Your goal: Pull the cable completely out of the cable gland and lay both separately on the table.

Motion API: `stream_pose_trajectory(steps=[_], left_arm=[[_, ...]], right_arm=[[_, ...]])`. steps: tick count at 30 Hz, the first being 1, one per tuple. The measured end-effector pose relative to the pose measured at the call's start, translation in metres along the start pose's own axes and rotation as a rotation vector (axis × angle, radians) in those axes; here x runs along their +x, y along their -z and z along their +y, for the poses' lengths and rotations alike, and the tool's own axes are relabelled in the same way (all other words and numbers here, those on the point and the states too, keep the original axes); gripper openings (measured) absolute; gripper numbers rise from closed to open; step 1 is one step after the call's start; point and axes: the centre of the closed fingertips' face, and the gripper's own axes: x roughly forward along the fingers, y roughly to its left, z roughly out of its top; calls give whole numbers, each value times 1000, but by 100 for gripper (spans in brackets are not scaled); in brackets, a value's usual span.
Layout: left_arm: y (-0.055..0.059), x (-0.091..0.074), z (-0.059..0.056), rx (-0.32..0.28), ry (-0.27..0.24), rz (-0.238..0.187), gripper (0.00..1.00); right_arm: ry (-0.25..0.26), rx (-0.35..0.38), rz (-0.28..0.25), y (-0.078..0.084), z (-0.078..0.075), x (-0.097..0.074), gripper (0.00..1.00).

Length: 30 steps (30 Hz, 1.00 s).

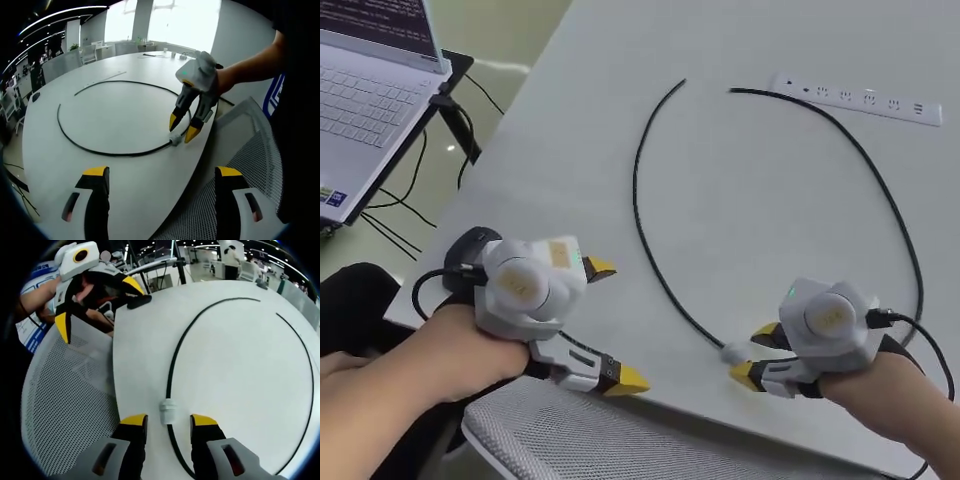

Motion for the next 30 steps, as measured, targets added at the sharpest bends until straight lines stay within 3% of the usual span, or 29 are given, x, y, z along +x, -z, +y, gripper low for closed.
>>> stream_pose_trajectory(steps=[17, 30], left_arm=[[5, 1, -4, 22, 14, 11, 85], [8, 0, -11, 20, 25, 12, 83]], right_arm=[[0, -27, 37, 4, -1, 5, 11], [4, -18, 27, 4, 0, 7, 9]])
